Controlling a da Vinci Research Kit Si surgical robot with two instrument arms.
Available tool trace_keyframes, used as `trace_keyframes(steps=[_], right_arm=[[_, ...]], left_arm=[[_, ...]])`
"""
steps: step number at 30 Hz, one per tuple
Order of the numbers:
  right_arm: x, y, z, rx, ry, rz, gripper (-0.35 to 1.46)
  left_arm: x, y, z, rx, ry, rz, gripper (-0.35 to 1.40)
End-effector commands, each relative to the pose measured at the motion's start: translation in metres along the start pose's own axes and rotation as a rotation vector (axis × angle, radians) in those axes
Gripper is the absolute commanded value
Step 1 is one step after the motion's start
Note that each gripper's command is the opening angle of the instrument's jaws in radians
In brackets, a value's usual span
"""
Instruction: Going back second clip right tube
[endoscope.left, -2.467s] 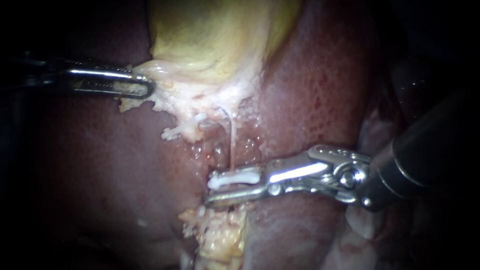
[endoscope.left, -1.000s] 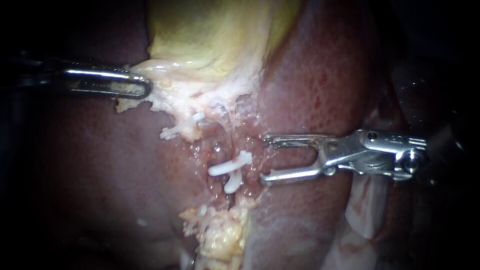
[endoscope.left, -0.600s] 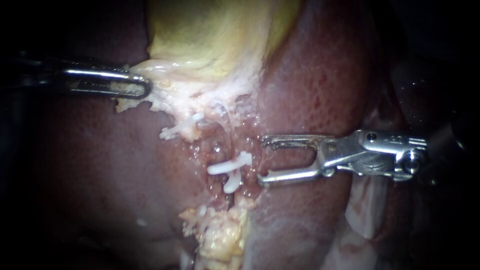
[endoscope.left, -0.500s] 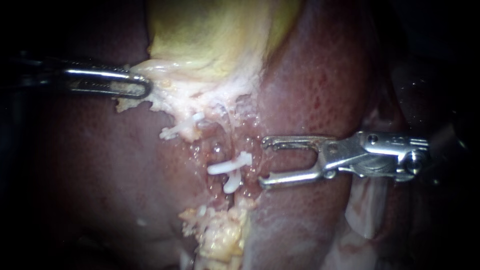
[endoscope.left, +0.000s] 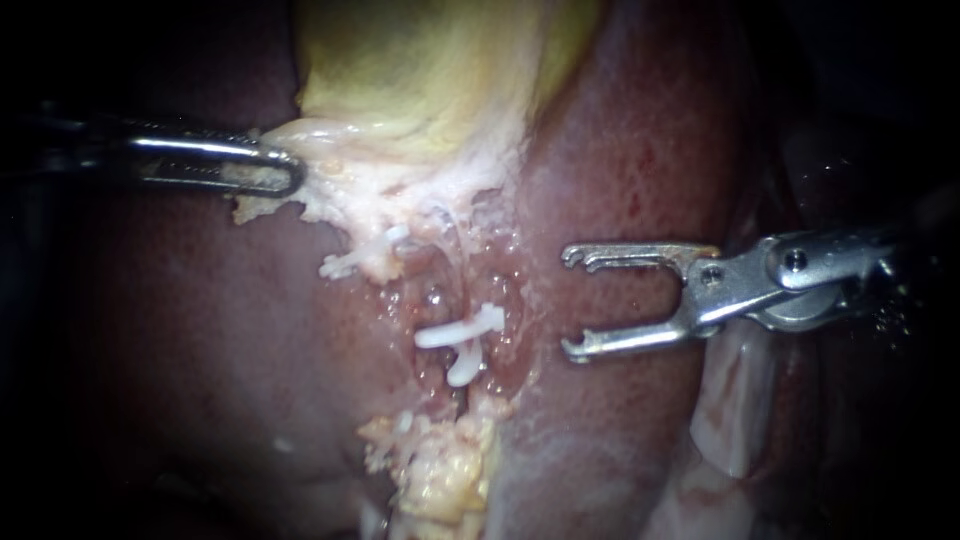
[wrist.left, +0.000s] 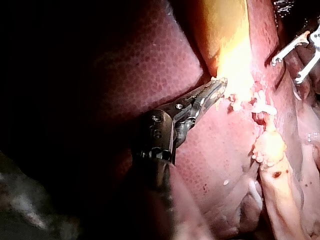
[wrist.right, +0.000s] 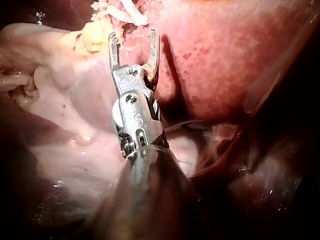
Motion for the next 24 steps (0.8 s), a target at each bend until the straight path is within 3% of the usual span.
trace_keyframes(steps=[1, 7, 17, 24], right_arm=[[0.0001, 0.0000, -0.0001, 0.001, -0.001, -0.004, 0.50], [0.0005, -0.0003, -0.0005, 0.004, -0.001, -0.015, 0.50], [0.0005, -0.0003, -0.0007, 0.005, 0.000, -0.015, 0.50], [0.0005, -0.0003, -0.0007, 0.006, 0.000, -0.015, 0.50]], left_arm=[[-0.0001, -0.0001, 0.0001, 0.002, 0.000, 0.000, -0.35], [-0.0006, -0.0010, 0.0011, 0.005, 0.002, 0.004, -0.35], [-0.0020, -0.0015, 0.0046, -0.005, -0.014, 0.012, -0.35], [-0.0022, -0.0014, 0.0050, -0.007, -0.018, 0.014, -0.35]])
